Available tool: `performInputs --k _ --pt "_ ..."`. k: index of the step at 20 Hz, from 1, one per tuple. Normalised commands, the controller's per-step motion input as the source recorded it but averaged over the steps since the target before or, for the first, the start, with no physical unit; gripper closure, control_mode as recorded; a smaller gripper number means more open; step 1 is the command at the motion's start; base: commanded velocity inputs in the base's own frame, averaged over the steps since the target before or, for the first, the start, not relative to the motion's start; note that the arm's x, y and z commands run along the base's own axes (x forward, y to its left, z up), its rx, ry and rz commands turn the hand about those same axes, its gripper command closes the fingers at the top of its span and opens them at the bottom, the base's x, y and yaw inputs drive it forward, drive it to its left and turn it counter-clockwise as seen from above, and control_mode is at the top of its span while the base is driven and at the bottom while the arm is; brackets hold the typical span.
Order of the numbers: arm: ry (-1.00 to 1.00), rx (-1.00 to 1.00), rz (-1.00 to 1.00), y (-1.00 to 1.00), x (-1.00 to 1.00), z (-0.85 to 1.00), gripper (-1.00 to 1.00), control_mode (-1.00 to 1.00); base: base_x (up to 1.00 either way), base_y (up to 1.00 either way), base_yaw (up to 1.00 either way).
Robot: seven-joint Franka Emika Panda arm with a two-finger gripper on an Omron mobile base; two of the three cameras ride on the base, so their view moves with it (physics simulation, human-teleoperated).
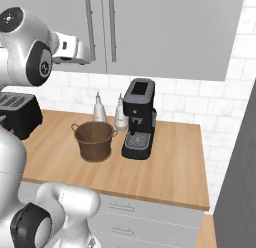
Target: Open the cabinet, pick up the bread from the cabinet and place it in the basket. Then move the basket to the dining counter.
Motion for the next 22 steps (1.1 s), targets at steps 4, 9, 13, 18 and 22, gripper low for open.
performInputs --k 4,9,13,18,22 --pt "0.0 0.0 0.0 0.0 0.16 0.18 -1.0 -1.0 0.0 0.0 0.0" --pt "0.0 0.01 0.0 0.0 0.26 -0.02 -1.0 -1.0 0.0 0.0 0.0" --pt "0.0 0.05 0.0 -0.05 0.41 -0.03 -1.0 -1.0 0.0 0.0 0.0" --pt "0.0 0.08 0.0 -0.01 0.54 -0.12 -1.0 -1.0 0.0 0.0 0.0" --pt "0.0 0.09 0.02 -0.17 0.36 -0.04 -1.0 -1.0 0.0 0.0 0.0"
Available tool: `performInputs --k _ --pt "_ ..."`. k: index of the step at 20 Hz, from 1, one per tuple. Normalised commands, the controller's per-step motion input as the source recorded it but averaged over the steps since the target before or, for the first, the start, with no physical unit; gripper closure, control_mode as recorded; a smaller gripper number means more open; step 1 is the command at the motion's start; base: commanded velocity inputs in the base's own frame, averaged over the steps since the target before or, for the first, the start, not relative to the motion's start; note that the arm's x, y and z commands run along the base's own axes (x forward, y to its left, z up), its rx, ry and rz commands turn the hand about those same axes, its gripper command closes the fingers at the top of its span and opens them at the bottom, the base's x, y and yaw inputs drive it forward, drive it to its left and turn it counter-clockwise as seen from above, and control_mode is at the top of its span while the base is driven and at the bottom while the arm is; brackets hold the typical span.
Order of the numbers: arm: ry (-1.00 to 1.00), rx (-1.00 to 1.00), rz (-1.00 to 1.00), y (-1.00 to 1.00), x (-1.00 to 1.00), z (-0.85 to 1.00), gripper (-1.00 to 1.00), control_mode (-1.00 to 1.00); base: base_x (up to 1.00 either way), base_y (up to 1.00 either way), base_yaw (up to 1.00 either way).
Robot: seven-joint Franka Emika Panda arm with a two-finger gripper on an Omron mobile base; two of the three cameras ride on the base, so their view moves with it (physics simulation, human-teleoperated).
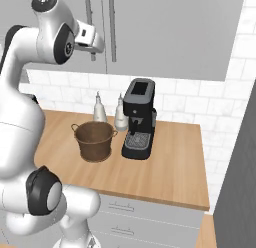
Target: Open the cabinet, pick up the bread from the cabinet and place it in the basket. Then move the basket to the dining counter.
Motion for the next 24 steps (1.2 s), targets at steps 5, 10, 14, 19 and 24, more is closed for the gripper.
performInputs --k 5,10,14,19,24 --pt "0.0 0.1 0.04 -0.26 0.27 -0.08 -1.0 -1.0 0.0 0.0 0.0" --pt "-0.01 0.09 0.05 -0.04 0.32 -0.18 -1.0 -1.0 0.0 0.0 0.0" --pt "-0.04 0.07 0.05 0.02 0.52 -0.07 -1.0 -1.0 0.0 0.0 0.0" --pt "-0.06 0.04 0.05 0.03 0.53 0.0 -1.0 -1.0 0.0 0.0 0.0" --pt "-0.09 0.0 0.02 0.03 0.12 0.0 -1.0 -1.0 0.0 0.0 0.0"
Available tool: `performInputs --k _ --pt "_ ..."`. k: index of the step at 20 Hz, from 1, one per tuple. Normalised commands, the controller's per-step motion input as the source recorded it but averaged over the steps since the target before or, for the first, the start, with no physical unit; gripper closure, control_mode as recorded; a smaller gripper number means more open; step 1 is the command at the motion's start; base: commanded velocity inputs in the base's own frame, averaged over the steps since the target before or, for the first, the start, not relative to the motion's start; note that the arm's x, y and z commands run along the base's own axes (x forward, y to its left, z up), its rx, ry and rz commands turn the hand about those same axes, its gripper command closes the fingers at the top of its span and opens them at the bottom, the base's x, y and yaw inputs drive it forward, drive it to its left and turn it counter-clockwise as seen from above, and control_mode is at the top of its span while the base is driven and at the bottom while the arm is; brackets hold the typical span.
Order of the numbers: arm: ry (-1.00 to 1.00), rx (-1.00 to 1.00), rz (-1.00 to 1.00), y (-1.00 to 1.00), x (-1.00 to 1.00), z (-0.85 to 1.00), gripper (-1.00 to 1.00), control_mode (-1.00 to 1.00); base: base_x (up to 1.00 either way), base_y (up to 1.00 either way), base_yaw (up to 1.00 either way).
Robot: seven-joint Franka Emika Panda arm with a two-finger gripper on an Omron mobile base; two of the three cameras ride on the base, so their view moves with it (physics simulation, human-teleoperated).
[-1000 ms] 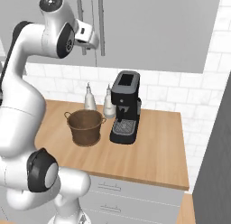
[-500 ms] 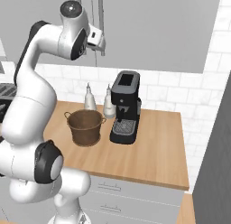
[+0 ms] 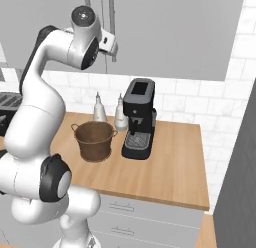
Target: Open the cabinet, pick up the bread from the cabinet and place it in the basket. Then move the basket to the dining counter.
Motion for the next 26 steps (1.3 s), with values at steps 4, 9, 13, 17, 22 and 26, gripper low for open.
performInputs --k 4,9,13,17,22,26 --pt "-0.17 0.0 0.0 0.26 0.01 -0.08 -1.0 -1.0 0.0 0.0 0.0" --pt "-0.16 0.0 0.0 0.47 0.53 -0.05 1.0 -1.0 0.0 0.0 0.0" --pt "-0.11 0.0 0.0 0.41 0.45 0.14 1.0 -1.0 0.0 0.0 0.0" --pt "-0.11 0.0 0.0 0.46 0.07 0.13 1.0 -1.0 0.0 0.0 0.0" --pt "0.0 -0.01 0.01 0.33 -0.47 0.47 1.0 -1.0 0.0 0.0 0.0" --pt "0.01 -0.01 0.05 0.48 -1.0 0.47 1.0 -1.0 0.0 0.0 0.0"
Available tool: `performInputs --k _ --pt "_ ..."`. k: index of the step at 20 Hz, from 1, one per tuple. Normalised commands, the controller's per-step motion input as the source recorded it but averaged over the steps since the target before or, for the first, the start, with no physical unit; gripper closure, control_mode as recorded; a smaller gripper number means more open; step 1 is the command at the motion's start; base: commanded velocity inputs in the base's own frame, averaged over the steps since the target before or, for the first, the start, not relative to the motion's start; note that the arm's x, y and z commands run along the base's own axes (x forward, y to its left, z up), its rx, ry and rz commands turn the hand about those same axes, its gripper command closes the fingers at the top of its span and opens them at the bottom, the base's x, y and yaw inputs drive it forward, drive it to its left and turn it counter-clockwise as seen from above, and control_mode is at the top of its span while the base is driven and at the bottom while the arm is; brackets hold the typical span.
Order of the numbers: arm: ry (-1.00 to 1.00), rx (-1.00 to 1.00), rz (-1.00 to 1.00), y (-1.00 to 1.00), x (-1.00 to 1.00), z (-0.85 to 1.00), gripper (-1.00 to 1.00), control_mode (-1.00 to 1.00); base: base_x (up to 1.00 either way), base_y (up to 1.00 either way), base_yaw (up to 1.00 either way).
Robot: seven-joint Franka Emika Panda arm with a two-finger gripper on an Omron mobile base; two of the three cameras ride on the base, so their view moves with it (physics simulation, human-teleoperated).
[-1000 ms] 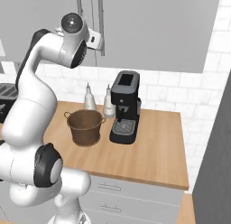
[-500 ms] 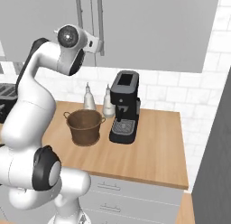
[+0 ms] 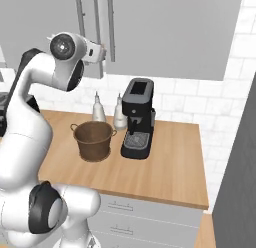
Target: Open the cabinet, pick up the bread from the cabinet and place it in the basket. Then move the basket to the dining counter.
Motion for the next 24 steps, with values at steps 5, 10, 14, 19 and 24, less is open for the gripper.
performInputs --k 5,10,14,19,24 --pt "0.09 -0.07 0.08 0.88 -1.0 0.4 1.0 -1.0 0.0 0.0 0.0" --pt "0.11 -0.11 0.07 1.0 -1.0 0.17 1.0 -1.0 0.0 0.0 0.0" --pt "0.05 -0.14 0.04 1.0 -1.0 0.0 1.0 -1.0 0.0 0.0 0.0" --pt "0.02 -0.12 0.02 1.0 -1.0 0.0 1.0 -1.0 0.0 0.0 0.0" --pt "0.0 -0.06 0.0 1.0 -1.0 0.04 1.0 -1.0 0.0 0.0 0.0"
